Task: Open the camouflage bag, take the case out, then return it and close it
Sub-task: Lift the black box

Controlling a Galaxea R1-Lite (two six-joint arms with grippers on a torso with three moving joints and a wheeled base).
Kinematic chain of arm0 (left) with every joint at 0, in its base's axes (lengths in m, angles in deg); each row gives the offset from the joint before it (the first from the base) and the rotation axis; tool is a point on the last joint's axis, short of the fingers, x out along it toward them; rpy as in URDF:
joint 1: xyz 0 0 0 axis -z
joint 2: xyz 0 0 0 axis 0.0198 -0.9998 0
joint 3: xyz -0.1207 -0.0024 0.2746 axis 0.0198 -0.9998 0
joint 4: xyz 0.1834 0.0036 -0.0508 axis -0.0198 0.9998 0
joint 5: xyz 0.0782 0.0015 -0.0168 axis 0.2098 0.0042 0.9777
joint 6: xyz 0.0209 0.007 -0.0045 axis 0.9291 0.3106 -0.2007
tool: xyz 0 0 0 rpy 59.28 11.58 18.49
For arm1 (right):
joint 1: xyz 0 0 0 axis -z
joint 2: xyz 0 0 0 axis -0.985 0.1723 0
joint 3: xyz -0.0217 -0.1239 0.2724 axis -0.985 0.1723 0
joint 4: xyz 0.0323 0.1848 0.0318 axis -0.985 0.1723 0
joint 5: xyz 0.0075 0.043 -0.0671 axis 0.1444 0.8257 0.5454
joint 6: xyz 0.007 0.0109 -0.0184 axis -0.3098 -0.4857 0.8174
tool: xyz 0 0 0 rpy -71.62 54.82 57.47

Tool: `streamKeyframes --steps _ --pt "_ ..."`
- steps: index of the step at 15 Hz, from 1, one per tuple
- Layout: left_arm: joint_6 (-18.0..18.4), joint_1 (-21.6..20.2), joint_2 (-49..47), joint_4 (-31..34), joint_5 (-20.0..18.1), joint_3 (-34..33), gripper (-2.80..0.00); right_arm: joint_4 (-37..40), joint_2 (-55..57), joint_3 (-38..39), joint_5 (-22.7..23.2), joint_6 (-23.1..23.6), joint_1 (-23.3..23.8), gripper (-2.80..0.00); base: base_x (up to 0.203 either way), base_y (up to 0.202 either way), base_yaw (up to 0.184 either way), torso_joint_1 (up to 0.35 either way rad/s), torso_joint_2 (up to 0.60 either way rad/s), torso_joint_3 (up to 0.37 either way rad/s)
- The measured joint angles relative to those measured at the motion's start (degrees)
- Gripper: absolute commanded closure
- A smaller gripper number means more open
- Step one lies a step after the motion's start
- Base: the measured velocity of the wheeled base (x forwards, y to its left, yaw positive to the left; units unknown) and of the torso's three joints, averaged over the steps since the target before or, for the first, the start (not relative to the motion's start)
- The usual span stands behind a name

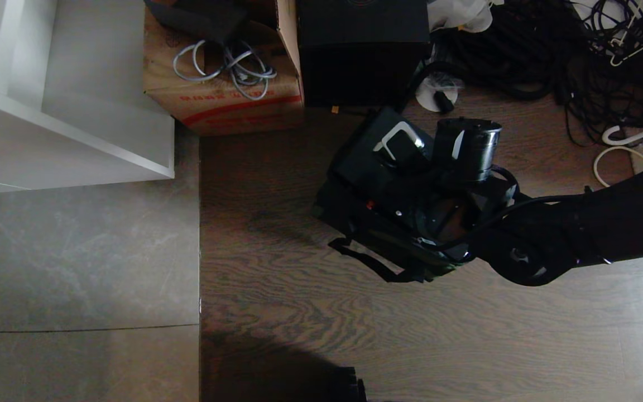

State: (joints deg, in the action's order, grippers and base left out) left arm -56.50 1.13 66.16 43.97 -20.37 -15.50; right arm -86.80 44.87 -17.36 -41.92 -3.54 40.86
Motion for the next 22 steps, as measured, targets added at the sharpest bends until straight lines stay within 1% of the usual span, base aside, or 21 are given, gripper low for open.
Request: streamKeyframes --steps 2,3,5,6,10,12,13,15,16,19,22 --pt "0.1 0.0 0.0 -4.1 4.1 -2.9 0.00 0.0 0.0 0.0 0.0 0.0 0.0 0.00 0.000 0.000 0.000 0.000 0.00 0.000" --pt "0.1 0.0 0.0 -6.8 4.8 -4.9 0.00 0.0 0.2 0.0 0.0 0.0 0.0 0.00 0.000 0.000 0.000 0.000 0.00 0.000" --pt "0.1 0.0 0.0 -13.1 4.6 -9.0 0.00 -0.1 0.5 0.2 -0.1 -0.1 0.0 0.00 0.000 0.000 0.000 0.000 0.00 0.000" --pt "0.4 0.0 0.0 -14.8 4.5 -9.9 0.00 -0.3 0.9 0.2 -0.2 -0.1 0.0 0.00 0.000 0.000 0.000 0.000 0.00 0.000" --pt "0.9 0.0 0.1 -14.8 4.4 -10.8 0.00 -2.1 2.4 0.9 -0.1 -0.2 0.0 0.00 0.000 0.000 0.000 0.000 0.00 0.000" --pt "0.9 0.0 0.1 -15.4 4.3 -11.0 0.00 -3.5 2.9 1.5 -0.1 0.7 0.0 0.00 0.000 0.000 0.000 0.000 0.00 0.000" --pt "0.8 0.0 0.1 -15.4 4.3 -11.0 0.00 -3.5 2.6 1.3 -0.1 2.0 0.0 0.00 0.000 0.000 0.000 0.000 0.00 0.000" --pt "0.7 0.0 0.1 -15.4 4.3 -11.0 0.00 -3.6 1.4 -0.1 -0.1 6.4 0.0 0.00 0.000 0.000 0.000 0.000 0.00 0.000" --pt "0.8 0.0 0.1 -15.5 4.3 -11.0 0.00 -4.3 1.2 -0.1 -0.2 6.9 0.0 0.00 0.000 0.000 0.000 0.000 0.00 0.000" --pt "0.8 0.0 0.1 -15.4 4.3 -11.0 0.00 -8.8 2.6 2.9 -0.3 6.3 0.1 0.00 0.000 0.000 0.000 0.000 0.00 0.000" --pt "0.2 0.0 0.1 -15.5 4.3 -11.1 0.00 -10.1 3.8 4.3 -0.3 6.5 0.0 0.00 0.000 0.000 0.000 0.000 0.00 0.000"
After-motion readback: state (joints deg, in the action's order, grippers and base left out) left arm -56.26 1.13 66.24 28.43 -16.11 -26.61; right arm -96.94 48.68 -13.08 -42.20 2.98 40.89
